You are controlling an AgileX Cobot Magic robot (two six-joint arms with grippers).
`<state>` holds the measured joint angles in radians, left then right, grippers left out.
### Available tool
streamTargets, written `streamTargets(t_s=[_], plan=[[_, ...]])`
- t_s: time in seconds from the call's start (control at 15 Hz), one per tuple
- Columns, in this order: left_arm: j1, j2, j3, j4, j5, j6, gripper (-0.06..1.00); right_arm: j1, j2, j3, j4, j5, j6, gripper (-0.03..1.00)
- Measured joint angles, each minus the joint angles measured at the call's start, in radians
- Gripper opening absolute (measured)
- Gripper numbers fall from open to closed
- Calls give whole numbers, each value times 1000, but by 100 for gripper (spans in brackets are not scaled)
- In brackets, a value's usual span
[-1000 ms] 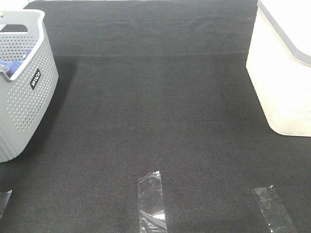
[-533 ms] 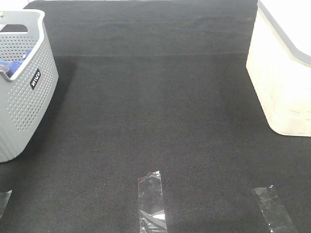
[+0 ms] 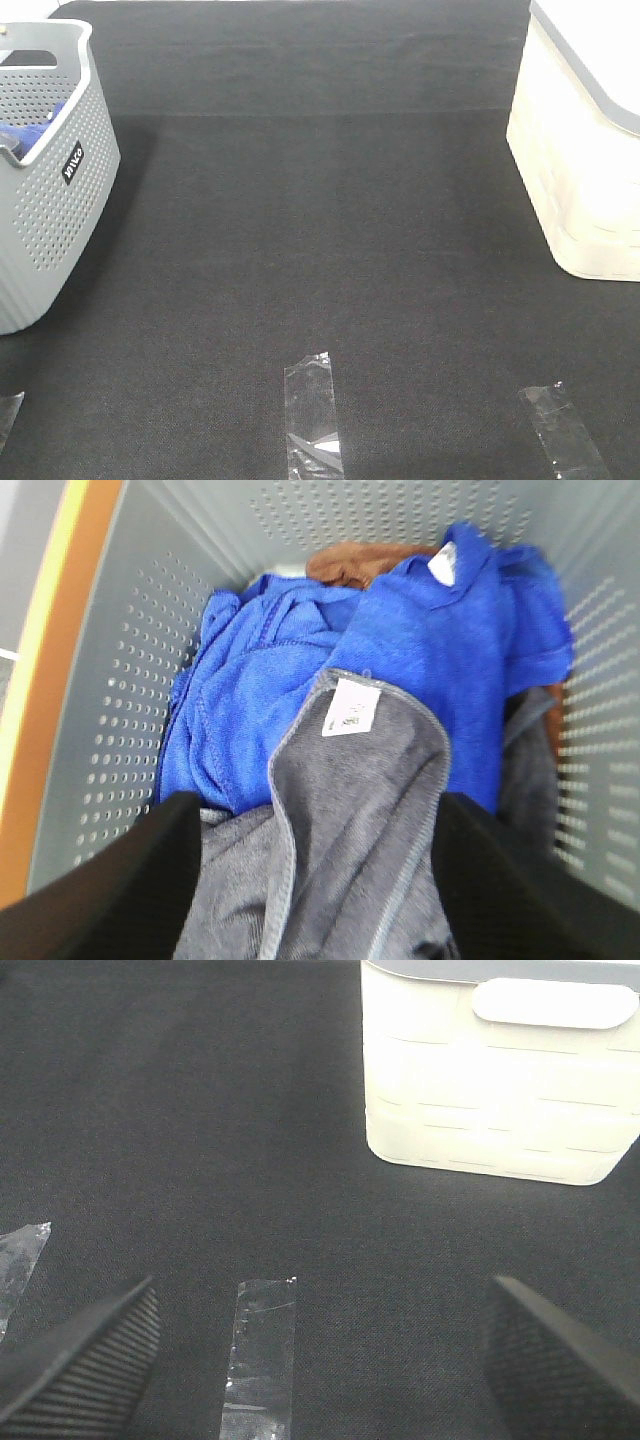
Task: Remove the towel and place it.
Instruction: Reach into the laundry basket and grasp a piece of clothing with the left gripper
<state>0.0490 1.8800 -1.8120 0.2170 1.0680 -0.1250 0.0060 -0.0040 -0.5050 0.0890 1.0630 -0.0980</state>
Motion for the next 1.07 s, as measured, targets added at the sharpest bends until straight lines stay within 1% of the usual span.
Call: streamTargets(t_s=[0.2, 0.4, 0.53, 0.73, 0.87, 1.07], plan=[[0, 147, -104, 16, 52, 7, 63, 0, 0, 0, 0, 0, 0, 81], [0, 242, -185, 38, 105, 22, 63, 0, 0, 0, 0, 0, 0, 81], [3, 282, -212, 40, 128, 36, 63, 0, 0, 0, 0, 0, 0, 81], [45, 317, -214, 37, 129, 37, 63, 0, 0, 0, 0, 0, 0, 81], [71, 331, -214, 22, 129, 41, 63, 0, 0, 0, 0, 0, 0, 81], [72, 361, -214, -62, 74, 61, 63, 0, 0, 0, 0, 0, 0, 81]])
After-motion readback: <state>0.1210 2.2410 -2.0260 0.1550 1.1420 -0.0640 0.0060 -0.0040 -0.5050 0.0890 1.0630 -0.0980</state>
